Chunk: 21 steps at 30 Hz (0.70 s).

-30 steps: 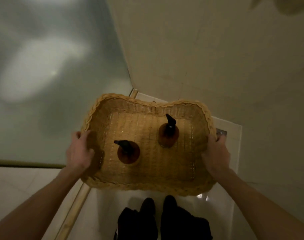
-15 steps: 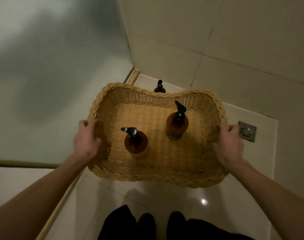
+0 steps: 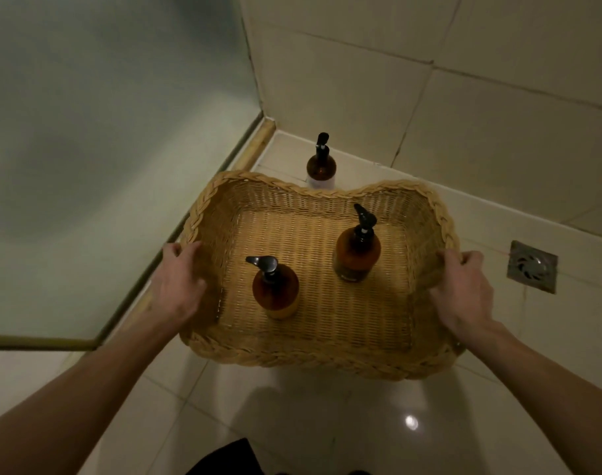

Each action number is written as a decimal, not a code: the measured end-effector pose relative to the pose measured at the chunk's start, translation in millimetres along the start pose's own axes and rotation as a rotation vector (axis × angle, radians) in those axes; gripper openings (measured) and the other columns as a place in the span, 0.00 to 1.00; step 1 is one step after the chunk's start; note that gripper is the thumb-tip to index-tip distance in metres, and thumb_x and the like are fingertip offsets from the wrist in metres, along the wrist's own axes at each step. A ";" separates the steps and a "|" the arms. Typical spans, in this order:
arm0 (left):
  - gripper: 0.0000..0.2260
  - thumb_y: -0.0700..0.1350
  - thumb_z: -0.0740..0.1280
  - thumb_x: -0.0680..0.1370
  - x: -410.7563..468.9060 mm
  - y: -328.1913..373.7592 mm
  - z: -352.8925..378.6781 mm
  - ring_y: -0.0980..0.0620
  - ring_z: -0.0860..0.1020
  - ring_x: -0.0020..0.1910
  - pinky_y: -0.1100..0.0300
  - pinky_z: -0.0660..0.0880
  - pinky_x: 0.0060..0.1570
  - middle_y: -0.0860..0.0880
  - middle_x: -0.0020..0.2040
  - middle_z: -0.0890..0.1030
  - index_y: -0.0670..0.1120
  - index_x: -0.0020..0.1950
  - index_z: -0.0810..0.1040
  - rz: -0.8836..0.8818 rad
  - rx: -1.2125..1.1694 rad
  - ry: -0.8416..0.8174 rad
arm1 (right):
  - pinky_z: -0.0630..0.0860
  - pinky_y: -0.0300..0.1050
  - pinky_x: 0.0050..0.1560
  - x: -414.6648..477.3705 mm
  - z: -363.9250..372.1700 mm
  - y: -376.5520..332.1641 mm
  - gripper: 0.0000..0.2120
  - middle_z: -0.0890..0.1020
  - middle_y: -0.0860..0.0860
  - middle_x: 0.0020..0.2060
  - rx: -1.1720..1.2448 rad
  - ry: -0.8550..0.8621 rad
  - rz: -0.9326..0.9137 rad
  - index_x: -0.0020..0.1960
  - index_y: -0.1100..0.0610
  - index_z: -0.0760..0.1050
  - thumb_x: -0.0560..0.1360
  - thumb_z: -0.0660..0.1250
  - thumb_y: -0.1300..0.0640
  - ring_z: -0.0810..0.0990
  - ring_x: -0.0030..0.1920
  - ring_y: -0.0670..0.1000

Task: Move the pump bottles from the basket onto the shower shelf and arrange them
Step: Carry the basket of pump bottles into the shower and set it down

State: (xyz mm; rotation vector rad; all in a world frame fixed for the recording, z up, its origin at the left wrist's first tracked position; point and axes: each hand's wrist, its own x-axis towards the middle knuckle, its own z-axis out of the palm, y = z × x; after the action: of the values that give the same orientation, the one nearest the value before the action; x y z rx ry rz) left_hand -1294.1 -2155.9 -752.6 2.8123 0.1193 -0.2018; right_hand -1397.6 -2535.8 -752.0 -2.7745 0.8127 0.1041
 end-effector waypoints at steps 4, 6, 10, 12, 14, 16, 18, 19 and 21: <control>0.30 0.33 0.65 0.70 5.1 -2.9 21.0 0.38 0.73 0.58 0.46 0.72 0.57 0.39 0.64 0.68 0.47 0.71 0.66 0.000 -0.008 0.008 | 0.75 0.54 0.45 9.4 18.6 3.8 0.25 0.68 0.61 0.54 -0.006 0.007 -0.008 0.64 0.56 0.68 0.68 0.66 0.64 0.76 0.44 0.63; 0.30 0.33 0.65 0.70 6.9 -5.0 30.0 0.38 0.73 0.58 0.46 0.72 0.58 0.39 0.64 0.68 0.46 0.71 0.66 0.003 -0.020 -0.001 | 0.75 0.55 0.46 12.8 27.3 4.6 0.24 0.68 0.61 0.55 -0.006 0.009 -0.013 0.64 0.56 0.68 0.68 0.65 0.64 0.76 0.44 0.63; 0.30 0.34 0.66 0.70 9.7 -11.0 44.8 0.38 0.72 0.59 0.45 0.73 0.57 0.39 0.65 0.67 0.47 0.72 0.65 0.004 -0.015 -0.013 | 0.75 0.55 0.45 16.9 41.9 6.9 0.24 0.68 0.61 0.54 0.001 0.008 -0.024 0.63 0.56 0.68 0.68 0.65 0.64 0.75 0.44 0.63; 0.30 0.33 0.66 0.70 9.8 -13.0 51.7 0.39 0.72 0.60 0.45 0.73 0.59 0.39 0.66 0.67 0.47 0.72 0.65 -0.011 -0.025 -0.004 | 0.75 0.54 0.45 17.9 47.8 8.6 0.25 0.68 0.61 0.54 0.001 -0.002 -0.030 0.63 0.57 0.68 0.67 0.66 0.64 0.75 0.43 0.63; 0.30 0.33 0.65 0.71 10.1 -14.9 58.0 0.39 0.72 0.60 0.45 0.73 0.59 0.39 0.67 0.67 0.48 0.72 0.65 -0.021 -0.035 0.003 | 0.74 0.53 0.43 18.5 53.3 10.2 0.25 0.68 0.61 0.53 -0.006 -0.001 -0.041 0.63 0.57 0.67 0.67 0.66 0.64 0.75 0.42 0.63; 0.30 0.34 0.65 0.72 11.5 -17.9 63.6 0.39 0.72 0.60 0.47 0.74 0.58 0.40 0.67 0.66 0.49 0.72 0.65 -0.017 -0.045 0.001 | 0.73 0.51 0.42 18.9 58.3 11.1 0.23 0.68 0.61 0.53 -0.008 0.007 -0.049 0.62 0.58 0.68 0.67 0.66 0.64 0.75 0.41 0.62; 0.29 0.34 0.65 0.72 12.8 -21.0 68.8 0.42 0.73 0.57 0.52 0.75 0.52 0.40 0.68 0.66 0.49 0.72 0.65 -0.009 -0.061 0.000 | 0.73 0.51 0.41 19.5 62.7 11.6 0.23 0.68 0.61 0.52 -0.010 0.009 -0.048 0.62 0.58 0.68 0.67 0.65 0.64 0.74 0.41 0.62; 0.29 0.34 0.65 0.72 12.9 -22.4 71.3 0.44 0.73 0.55 0.57 0.74 0.47 0.40 0.67 0.66 0.49 0.72 0.65 -0.005 -0.065 0.002 | 0.73 0.51 0.42 19.7 64.9 11.8 0.23 0.68 0.61 0.52 -0.012 0.006 -0.049 0.62 0.58 0.68 0.67 0.65 0.64 0.74 0.42 0.62; 0.29 0.34 0.65 0.72 12.2 -24.4 76.0 0.47 0.73 0.51 0.61 0.72 0.42 0.41 0.66 0.68 0.49 0.71 0.66 0.004 -0.060 0.014 | 0.74 0.52 0.42 19.2 69.4 12.8 0.23 0.68 0.61 0.52 -0.015 0.005 -0.056 0.62 0.58 0.68 0.67 0.66 0.64 0.74 0.42 0.61</control>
State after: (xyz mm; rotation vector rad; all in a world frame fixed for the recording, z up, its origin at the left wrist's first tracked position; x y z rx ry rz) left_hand -1294.2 -2156.4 -833.4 2.7542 0.1215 -0.1750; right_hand -1388.3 -2538.5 -824.5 -2.8106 0.7371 0.0936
